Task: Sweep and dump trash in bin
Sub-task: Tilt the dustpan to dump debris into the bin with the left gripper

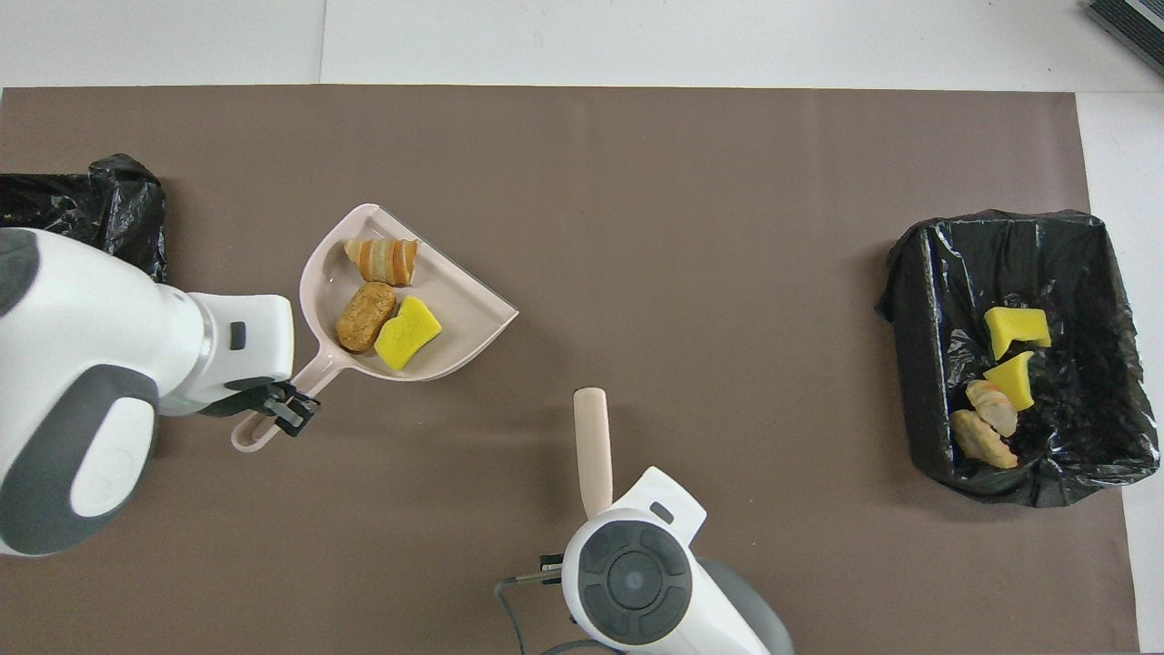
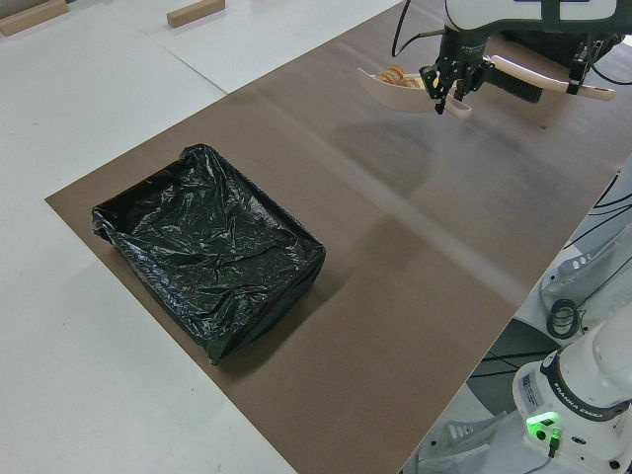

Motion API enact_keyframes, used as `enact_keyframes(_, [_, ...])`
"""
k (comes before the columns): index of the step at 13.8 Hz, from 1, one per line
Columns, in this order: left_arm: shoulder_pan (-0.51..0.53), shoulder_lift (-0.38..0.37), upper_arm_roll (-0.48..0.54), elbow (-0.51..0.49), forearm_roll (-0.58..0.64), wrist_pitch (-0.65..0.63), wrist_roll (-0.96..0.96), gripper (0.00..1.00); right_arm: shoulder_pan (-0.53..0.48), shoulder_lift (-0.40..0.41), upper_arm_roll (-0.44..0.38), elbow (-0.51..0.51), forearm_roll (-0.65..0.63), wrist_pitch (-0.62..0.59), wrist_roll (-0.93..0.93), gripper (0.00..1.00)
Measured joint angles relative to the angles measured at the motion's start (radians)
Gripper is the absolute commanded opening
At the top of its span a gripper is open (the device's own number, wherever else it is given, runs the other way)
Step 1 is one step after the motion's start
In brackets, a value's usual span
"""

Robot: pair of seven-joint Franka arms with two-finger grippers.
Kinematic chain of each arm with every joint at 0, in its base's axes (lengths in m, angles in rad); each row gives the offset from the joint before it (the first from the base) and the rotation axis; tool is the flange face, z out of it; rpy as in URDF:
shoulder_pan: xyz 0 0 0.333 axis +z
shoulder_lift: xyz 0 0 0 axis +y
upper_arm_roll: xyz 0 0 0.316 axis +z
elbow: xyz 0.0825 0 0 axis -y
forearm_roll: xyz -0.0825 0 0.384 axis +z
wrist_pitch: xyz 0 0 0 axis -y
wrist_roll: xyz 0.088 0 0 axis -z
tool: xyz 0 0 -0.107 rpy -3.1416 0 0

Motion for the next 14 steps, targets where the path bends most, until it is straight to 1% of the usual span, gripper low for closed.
enact_keyframes(3, [0.176,-0.001,0.005,0.023,0.01,-0.02,0.244,0.0,0.115,0.093,0.001,0.011,0.0,0.099,0.132,0.0])
enact_keyframes(5, [0.28,0.004,0.005,0.044,0.015,-0.034,0.393,0.0,0.163,0.159,0.001,0.043,0.0,0.115,0.168,0.0])
enact_keyframes(6, [0.334,0.012,0.005,0.065,0.019,-0.046,0.467,0.0,0.171,0.181,0.001,0.057,0.0,0.115,0.169,0.0])
enact_keyframes(8, [0.427,0.044,0.006,0.135,0.045,-0.087,0.601,0.0,0.17,0.193,-0.002,0.075,-0.002,0.11,0.169,0.02])
enact_keyframes(9, [0.467,0.072,0.006,0.185,0.056,-0.109,0.662,0.0,0.17,0.193,-0.003,0.079,-0.002,0.102,0.169,0.05])
enact_keyframes(10, [0.507,0.105,0.006,0.236,0.062,-0.125,0.716,0.0,0.169,0.193,-0.004,0.081,-0.002,0.097,0.169,0.11])
enact_keyframes(11, [0.547,0.142,0.006,0.285,0.068,-0.14,0.773,0.0,0.169,0.193,-0.004,0.082,-0.002,0.095,0.169,0.4])
enact_keyframes(12, [0.588,0.184,0.006,0.335,0.074,-0.149,0.837,0.0,0.169,0.193,-0.004,0.082,-0.002,0.095,0.169,0.84])
enact_keyframes(13, [0.618,0.218,0.006,0.374,0.085,-0.152,0.884,0.0,0.169,0.193,-0.004,0.082,-0.002,0.093,0.169,1.0])
enact_keyframes(14, [0.642,0.251,0.007,0.41,0.099,-0.153,0.923,0.0,0.169,0.193,-0.004,0.085,-0.007,0.089,0.169,1.0])
